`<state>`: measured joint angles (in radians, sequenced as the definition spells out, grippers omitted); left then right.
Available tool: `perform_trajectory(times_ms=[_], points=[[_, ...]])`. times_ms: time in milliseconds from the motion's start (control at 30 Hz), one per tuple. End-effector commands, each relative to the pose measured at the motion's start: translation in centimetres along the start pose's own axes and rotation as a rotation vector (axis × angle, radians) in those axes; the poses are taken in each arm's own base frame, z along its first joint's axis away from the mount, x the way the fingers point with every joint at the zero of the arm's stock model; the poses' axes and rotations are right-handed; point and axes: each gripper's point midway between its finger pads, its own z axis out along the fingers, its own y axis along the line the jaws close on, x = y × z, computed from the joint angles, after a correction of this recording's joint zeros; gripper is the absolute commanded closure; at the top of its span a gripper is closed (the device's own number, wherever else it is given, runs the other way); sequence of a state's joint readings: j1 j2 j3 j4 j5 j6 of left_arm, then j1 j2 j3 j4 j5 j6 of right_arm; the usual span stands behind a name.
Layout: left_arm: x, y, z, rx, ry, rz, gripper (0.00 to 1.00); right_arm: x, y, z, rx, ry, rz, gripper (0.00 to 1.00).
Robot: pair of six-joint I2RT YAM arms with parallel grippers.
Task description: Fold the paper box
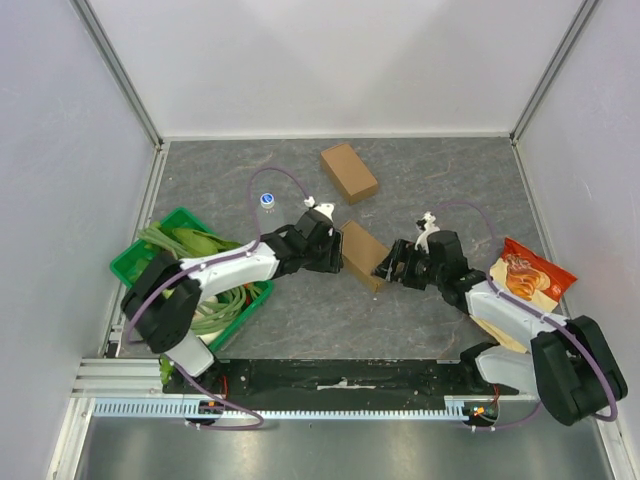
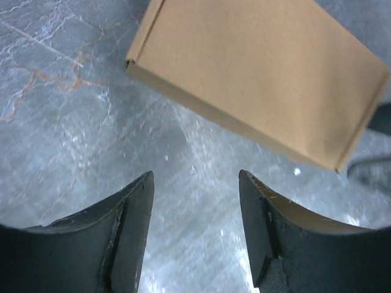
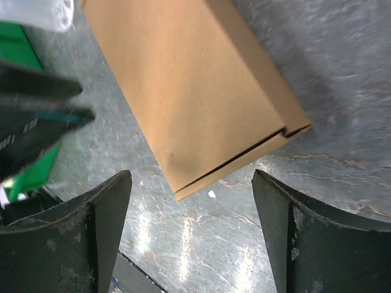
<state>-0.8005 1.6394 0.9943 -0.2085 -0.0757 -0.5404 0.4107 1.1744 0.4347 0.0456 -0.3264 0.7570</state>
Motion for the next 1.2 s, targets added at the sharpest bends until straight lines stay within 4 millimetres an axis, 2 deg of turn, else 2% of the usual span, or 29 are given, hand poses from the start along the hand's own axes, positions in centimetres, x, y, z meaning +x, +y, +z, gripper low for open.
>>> perform_trajectory(times_ms=[0, 67, 133, 167, 200, 233, 267, 300, 367, 400, 567, 600, 667, 733, 767, 833, 867, 900, 967, 1000, 1033, 1067, 1100, 1167], points=[[-1.2, -1.1, -4.2, 0.062, -0.049, 0.068, 0.34, -2.7, 1.1, -0.8, -0.049, -0.089, 0.082, 0.12], [-2.3, -1.7, -4.8, 0.076, -0.071, 0.045, 0.33, -3.2, 1.2, -0.3, -0.058, -0.097, 0.135, 0.18], [-3.1, -1.3, -4.4, 0.041, -0.08, -0.026, 0.3, -2.9, 1.5, 0.6, -0.081, -0.073, 0.184, 0.26], [-4.0, -1.4, -4.3, 0.044, -0.084, -0.062, 0.3, -3.5, 2.1, 0.8, -0.111, -0.095, 0.225, 0.28], [-3.1, -1.5, -3.0, 0.059, -0.018, -0.097, 0.3, -3.6, 1.8, 1.0, -0.099, -0.104, 0.245, 0.29], [-3.5, -1.1, -2.5, 0.044, -0.006, -0.165, 0.29, -3.7, 1.5, 1.3, -0.086, -0.105, 0.263, 0.29], [-4.2, -1.5, -2.3, 0.043, -0.006, -0.186, 0.29, -4.0, 1.5, 1.4, -0.087, -0.118, 0.287, 0.29], [-3.5, -1.1, -1.0, 0.017, 0.026, -0.199, 0.29, -4.3, 1.5, 1.6, -0.084, -0.132, 0.296, 0.29], [-4.1, -0.5, -0.2, -0.038, 0.018, -0.247, 0.29, -4.6, 1.8, 2.0, -0.106, -0.134, 0.311, 0.29], [-3.5, 0.2, 0.3, -0.075, 0.044, -0.254, 0.29, -4.6, 1.9, 2.2, -0.107, -0.129, 0.33, 0.29], [-4.4, 1.1, 2.1, -0.117, 0.015, -0.337, 0.3, -5.2, 2.5, 2.8, -0.126, -0.15, 0.354, 0.28], [-4.5, 1.6, 2.7, -0.138, 0.014, -0.353, 0.3, -4.7, 2.4, 3.6, -0.118, -0.128, 0.36, 0.29], [-5.6, 2.2, 3.0, -0.157, -0.011, -0.367, 0.31, -5.6, 3.1, 4.4, -0.141, -0.151, 0.357, 0.32], [-7.2, 3.6, 3.4, -0.195, -0.05, -0.36, 0.35, -6.0, 3.9, 5.8, -0.164, -0.167, 0.342, 0.42], [-7.6, 4.8, 3.4, -0.242, -0.064, -0.354, 0.37, -7.1, 4.6, 6.4, -0.168, -0.194, 0.322, 0.43], [-9.9, 6.1, 3.5, -0.254, -0.091, -0.339, 0.41, -7.2, 5.1, 8.2, -0.164, -0.181, 0.305, 0.45], [-9.7, 6.9, 4.0, -0.278, -0.065, -0.326, 0.41, -8.4, 6.2, 8.7, -0.189, -0.202, 0.299, 0.46], [-11.8, 7.6, 3.8, -0.284, -0.086, -0.317, 0.41, -8.2, 6.3, 9.7, -0.186, -0.195, 0.294, 0.48], [-12.0, 8.8, 4.4, -0.321, -0.06, -0.299, 0.41, -10.1, 6.9, 10.5, -0.187, -0.235, 0.287, 0.48], [-13.2, 9.0, 4.3, -0.322, -0.08, -0.285, 0.41, -10.0, 6.5, 11.5, -0.173, -0.224, 0.288, 0.49], [-13.5, 9.2, 4.4, -0.328, -0.086, -0.275, 0.41, -11.2, 7.2, 11.9, -0.185, -0.238, 0.283, 0.49], [-13.6, 9.4, 5.1, -0.322, -0.082, -0.261, 0.41, -11.3, 7.4, 12.4, -0.187, -0.235, 0.288, 0.48], [-14.6, 8.9, 5.3, -0.297, -0.086, -0.207, 0.4, -11.0, 7.4, 13.2, -0.185, -0.222, 0.3, 0.49], [-14.2, 9.5, 6.6, -0.324, -0.052, -0.196, 0.39, -11.3, 8.2, 13.8, -0.206, -0.223, 0.323, 0.48]])
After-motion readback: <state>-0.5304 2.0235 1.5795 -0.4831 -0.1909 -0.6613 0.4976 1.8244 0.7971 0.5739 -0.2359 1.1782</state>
